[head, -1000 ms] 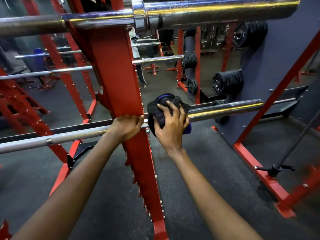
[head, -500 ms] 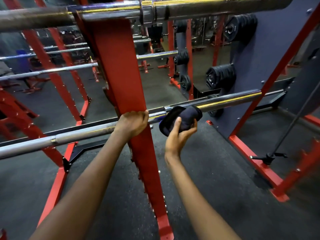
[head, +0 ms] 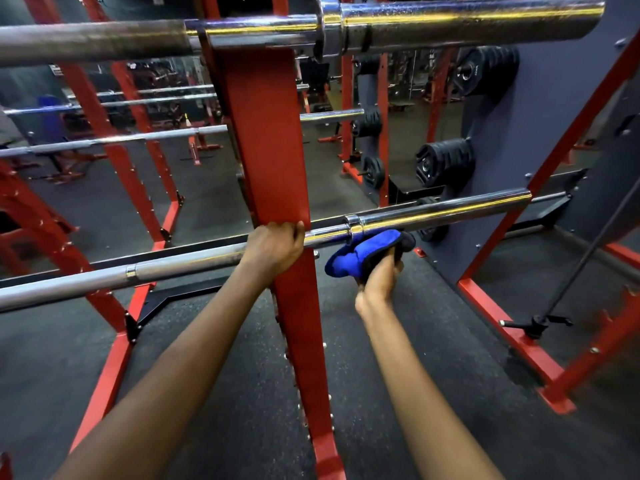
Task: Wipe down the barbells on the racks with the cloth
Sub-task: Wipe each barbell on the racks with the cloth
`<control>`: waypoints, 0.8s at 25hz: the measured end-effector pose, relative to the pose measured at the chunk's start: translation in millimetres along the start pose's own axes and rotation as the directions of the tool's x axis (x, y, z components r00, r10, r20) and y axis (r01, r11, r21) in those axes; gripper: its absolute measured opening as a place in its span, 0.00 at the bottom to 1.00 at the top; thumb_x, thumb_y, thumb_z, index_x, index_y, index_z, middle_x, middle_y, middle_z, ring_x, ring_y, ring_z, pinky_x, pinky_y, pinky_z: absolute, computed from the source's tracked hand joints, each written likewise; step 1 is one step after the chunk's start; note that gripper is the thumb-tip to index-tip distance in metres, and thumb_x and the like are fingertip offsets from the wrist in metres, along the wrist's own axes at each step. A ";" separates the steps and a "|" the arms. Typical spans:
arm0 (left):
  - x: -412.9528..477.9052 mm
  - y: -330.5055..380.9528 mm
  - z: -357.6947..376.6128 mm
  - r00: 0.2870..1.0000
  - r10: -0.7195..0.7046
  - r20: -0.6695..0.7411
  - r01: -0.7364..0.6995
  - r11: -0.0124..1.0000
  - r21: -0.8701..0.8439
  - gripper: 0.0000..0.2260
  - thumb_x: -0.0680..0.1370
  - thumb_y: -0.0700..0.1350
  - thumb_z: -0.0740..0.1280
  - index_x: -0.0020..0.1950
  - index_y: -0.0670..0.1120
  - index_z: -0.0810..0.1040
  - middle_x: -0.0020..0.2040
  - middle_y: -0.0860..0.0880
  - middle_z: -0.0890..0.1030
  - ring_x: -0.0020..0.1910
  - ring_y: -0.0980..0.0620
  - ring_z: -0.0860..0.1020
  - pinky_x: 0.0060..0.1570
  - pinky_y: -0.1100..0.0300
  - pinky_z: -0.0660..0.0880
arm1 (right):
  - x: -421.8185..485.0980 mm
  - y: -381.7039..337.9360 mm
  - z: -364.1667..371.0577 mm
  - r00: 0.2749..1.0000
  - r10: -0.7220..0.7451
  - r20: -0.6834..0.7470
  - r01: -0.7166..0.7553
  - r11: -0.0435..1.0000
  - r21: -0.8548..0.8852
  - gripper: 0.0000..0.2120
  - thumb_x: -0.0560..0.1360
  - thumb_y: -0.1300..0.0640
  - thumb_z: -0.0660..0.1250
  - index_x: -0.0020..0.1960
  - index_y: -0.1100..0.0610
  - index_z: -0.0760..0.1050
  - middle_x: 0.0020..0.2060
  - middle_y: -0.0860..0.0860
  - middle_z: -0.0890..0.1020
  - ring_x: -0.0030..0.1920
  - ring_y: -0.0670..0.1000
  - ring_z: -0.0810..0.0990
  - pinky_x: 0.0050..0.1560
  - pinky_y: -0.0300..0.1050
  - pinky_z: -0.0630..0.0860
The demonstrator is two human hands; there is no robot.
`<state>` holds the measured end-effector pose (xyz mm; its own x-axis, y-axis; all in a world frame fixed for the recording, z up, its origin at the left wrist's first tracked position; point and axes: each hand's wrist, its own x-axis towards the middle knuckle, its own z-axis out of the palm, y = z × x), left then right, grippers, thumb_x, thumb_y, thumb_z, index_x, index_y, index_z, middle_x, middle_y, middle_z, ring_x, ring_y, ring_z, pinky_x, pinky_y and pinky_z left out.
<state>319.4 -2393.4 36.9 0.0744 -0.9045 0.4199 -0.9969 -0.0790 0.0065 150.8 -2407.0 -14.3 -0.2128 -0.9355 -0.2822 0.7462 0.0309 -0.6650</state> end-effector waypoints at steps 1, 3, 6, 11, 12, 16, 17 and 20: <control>-1.8 -4.7 0.0 1.000 0.002 0.002 -0.002 1.000 -0.022 0.23 0.85 0.54 0.51 0.49 0.41 0.80 0.48 0.36 0.83 0.48 0.34 0.81 0.44 0.49 0.74 | -5.7 4.4 0.0 0.991 -0.125 -0.044 0.122 0.991 -0.060 0.10 0.83 0.53 0.64 0.61 0.55 0.68 0.54 0.53 0.83 0.48 0.47 0.82 0.53 0.39 0.78; -4.1 -12.2 1.6 0.999 0.042 0.005 -0.042 0.998 -0.052 0.22 0.85 0.53 0.52 0.49 0.41 0.79 0.47 0.35 0.82 0.47 0.33 0.81 0.43 0.48 0.74 | -13.0 14.9 1.3 0.913 -0.406 -0.037 0.384 0.887 -0.255 0.16 0.79 0.59 0.70 0.64 0.60 0.69 0.59 0.56 0.78 0.55 0.49 0.80 0.54 0.29 0.74; -8.7 -15.4 2.2 0.990 0.134 -0.044 -0.137 0.988 -0.068 0.20 0.85 0.53 0.53 0.50 0.43 0.79 0.48 0.38 0.83 0.47 0.34 0.81 0.43 0.48 0.73 | -21.6 33.7 -0.7 0.729 -0.645 0.228 0.635 0.515 -0.576 0.25 0.73 0.57 0.76 0.68 0.56 0.74 0.63 0.55 0.73 0.63 0.52 0.73 0.62 0.32 0.67; -19.3 -17.4 4.7 0.983 0.156 -0.099 -0.157 0.988 0.001 0.16 0.84 0.51 0.55 0.47 0.46 0.79 0.44 0.44 0.84 0.45 0.41 0.81 0.46 0.49 0.71 | -2.6 17.9 -4.6 0.487 -0.586 0.647 0.730 -0.134 -0.671 0.28 0.70 0.51 0.75 0.70 0.48 0.75 0.72 0.53 0.70 0.71 0.60 0.68 0.72 0.58 0.67; -22.4 -20.7 7.3 0.976 0.175 -0.130 -0.177 0.984 -0.002 0.16 0.83 0.51 0.55 0.49 0.47 0.80 0.46 0.45 0.83 0.47 0.42 0.80 0.49 0.49 0.70 | 4.7 7.6 -0.2 0.490 -0.568 0.662 0.715 -0.174 -0.678 0.27 0.70 0.49 0.74 0.69 0.47 0.75 0.73 0.51 0.70 0.72 0.60 0.67 0.72 0.60 0.66; -44.0 -52.9 10.9 0.940 0.194 -0.281 -0.238 0.962 -0.132 0.13 0.83 0.48 0.58 0.59 0.45 0.79 0.54 0.46 0.78 0.53 0.46 0.74 0.54 0.51 0.69 | 9.8 -7.4 21.7 0.453 -0.518 0.725 0.722 -0.263 -0.640 0.22 0.70 0.49 0.71 0.64 0.50 0.79 0.69 0.49 0.75 0.70 0.59 0.72 0.70 0.63 0.67; -50.4 -64.5 10.0 0.938 0.160 -0.307 -0.216 0.963 -0.159 0.12 0.83 0.47 0.58 0.58 0.44 0.79 0.54 0.46 0.76 0.51 0.45 0.73 0.52 0.50 0.70 | 5.0 0.6 22.5 0.413 -0.482 0.773 0.743 -0.312 -0.592 0.21 0.71 0.50 0.71 0.63 0.50 0.79 0.68 0.50 0.77 0.69 0.59 0.73 0.69 0.63 0.68; -54.4 -86.4 3.0 0.964 0.013 -0.266 -0.057 0.986 -0.157 0.11 0.83 0.47 0.57 0.49 0.44 0.76 0.45 0.44 0.77 0.42 0.41 0.76 0.42 0.47 0.71 | -23.8 36.1 24.7 0.334 -0.393 0.857 0.814 -0.339 -0.473 0.21 0.71 0.49 0.72 0.63 0.50 0.80 0.64 0.49 0.79 0.65 0.56 0.75 0.63 0.59 0.72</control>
<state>401.5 -2338.5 10.8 0.0511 -0.7616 0.6460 -0.9914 0.0394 0.1249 198.4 -2392.2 -14.5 0.1765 -0.6267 0.7590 -0.7240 -0.6051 -0.3313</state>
